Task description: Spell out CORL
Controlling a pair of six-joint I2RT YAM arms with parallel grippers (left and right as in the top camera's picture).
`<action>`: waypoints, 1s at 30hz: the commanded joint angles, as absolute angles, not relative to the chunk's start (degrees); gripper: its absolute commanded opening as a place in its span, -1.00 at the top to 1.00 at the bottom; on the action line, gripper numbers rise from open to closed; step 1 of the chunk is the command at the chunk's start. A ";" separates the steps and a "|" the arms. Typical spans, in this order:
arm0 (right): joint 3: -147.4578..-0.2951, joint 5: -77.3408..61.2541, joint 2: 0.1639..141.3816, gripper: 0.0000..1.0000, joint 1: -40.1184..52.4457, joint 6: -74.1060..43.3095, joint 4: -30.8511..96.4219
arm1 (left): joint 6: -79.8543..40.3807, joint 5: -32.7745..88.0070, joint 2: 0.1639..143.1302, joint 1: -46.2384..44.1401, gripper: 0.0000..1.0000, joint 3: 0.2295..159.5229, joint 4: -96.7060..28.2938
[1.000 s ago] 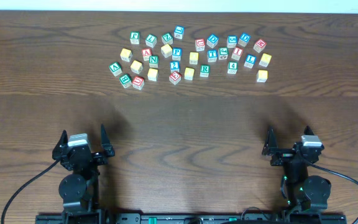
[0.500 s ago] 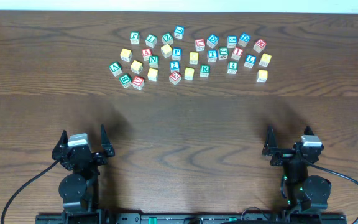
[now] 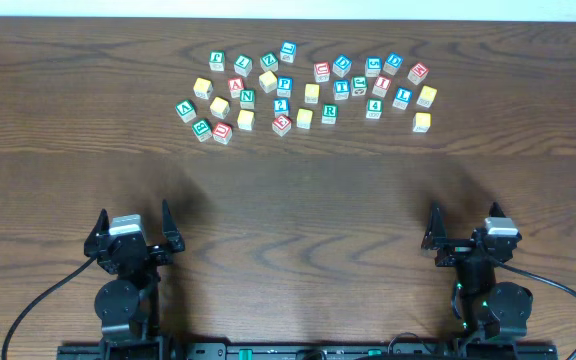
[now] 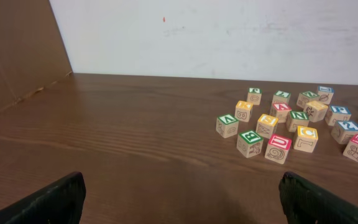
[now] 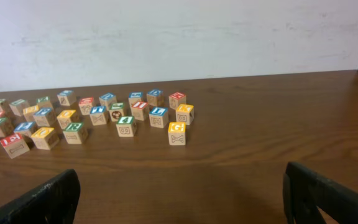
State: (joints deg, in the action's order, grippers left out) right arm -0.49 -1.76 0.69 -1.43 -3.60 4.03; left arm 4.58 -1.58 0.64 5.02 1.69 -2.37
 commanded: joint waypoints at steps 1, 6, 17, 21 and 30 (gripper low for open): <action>-0.32 -2.09 0.34 -0.99 -2.15 -2.92 4.08 | 5.37 -1.48 0.30 4.80 -0.95 0.23 -4.03; -0.32 -2.09 0.34 -0.98 -2.15 -2.92 4.08 | 5.37 -1.48 0.30 4.80 -0.95 0.23 -4.03; -0.32 -2.09 0.34 -0.99 -2.15 -2.92 4.10 | 5.37 -1.48 0.30 4.80 -0.95 0.23 -4.01; -0.32 -2.09 0.34 -0.99 -2.15 -2.92 4.08 | 7.27 -2.33 0.30 4.80 -0.95 0.23 -3.95; -0.32 -2.09 0.34 -0.99 -2.15 -2.92 4.10 | 7.25 -2.28 0.30 4.80 -0.95 0.23 -3.95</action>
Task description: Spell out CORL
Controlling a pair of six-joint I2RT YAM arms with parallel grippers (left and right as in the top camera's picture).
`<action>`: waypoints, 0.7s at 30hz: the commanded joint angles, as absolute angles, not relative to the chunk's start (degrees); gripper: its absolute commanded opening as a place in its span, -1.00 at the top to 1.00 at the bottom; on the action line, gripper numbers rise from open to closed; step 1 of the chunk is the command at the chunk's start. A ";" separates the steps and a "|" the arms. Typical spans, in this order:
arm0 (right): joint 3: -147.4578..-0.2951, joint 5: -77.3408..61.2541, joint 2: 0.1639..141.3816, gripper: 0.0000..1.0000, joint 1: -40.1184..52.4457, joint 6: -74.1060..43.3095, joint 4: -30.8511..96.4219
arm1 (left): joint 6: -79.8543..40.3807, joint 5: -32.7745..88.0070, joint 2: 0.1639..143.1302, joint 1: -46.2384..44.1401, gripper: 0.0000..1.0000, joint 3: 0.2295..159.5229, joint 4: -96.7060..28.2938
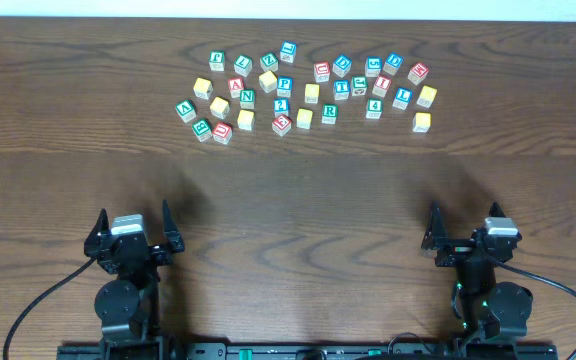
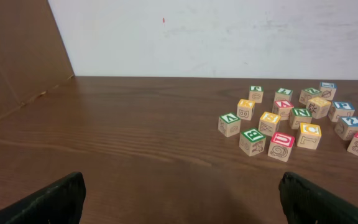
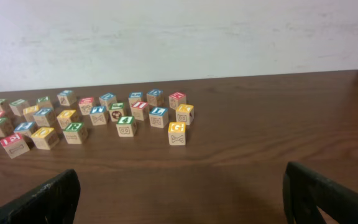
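Observation:
Several wooden letter blocks (image 1: 308, 90) lie in a loose cluster at the far middle of the table. Among them are a green R block (image 1: 329, 113), a red block that looks like a C (image 1: 321, 71) and a blue block that looks like an L (image 1: 401, 97). My left gripper (image 1: 134, 218) rests open at the near left, far from the blocks, with nothing between its fingers (image 2: 48, 202). At the near right, my right gripper (image 1: 462, 222) is open and holds nothing. The left wrist view shows the cluster's left part (image 2: 272, 124); the right wrist view shows the R block (image 3: 74, 132).
The dark wooden table (image 1: 288, 190) stretches between the grippers and the blocks. A white wall (image 3: 179, 37) stands behind the far edge. A brown panel (image 2: 11, 56) rises at the left side in the left wrist view.
The left wrist view has shifted very slightly, with the blocks sitting a little differently in frame. Both grippers stay open at the near edge and no block has moved.

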State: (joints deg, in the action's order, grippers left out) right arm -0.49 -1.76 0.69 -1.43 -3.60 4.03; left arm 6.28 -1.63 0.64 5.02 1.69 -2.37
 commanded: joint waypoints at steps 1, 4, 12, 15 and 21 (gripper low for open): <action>-0.32 -2.11 0.34 -0.99 -2.15 -2.92 4.10 | 7.27 -2.28 0.30 4.80 -0.95 0.23 -3.95; -0.32 -2.09 0.34 -0.99 -2.15 -2.92 4.10 | 7.25 -2.31 0.30 4.80 -0.95 0.23 -3.57; -0.32 -2.09 0.34 -0.99 -2.15 -2.92 4.08 | 2.48 1.21 0.32 4.80 -0.95 0.73 -3.57; -0.32 -2.11 0.34 -0.99 -2.15 -2.92 4.10 | 2.46 2.63 1.32 4.80 -0.95 2.85 -3.57; -0.32 -2.09 0.34 -0.99 -2.15 -2.92 4.10 | 1.93 3.99 10.37 4.80 -0.95 10.35 -3.62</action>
State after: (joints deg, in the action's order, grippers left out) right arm -0.49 -1.76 0.69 -1.43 -3.60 4.01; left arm 2.81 2.33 6.02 5.02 4.58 -4.03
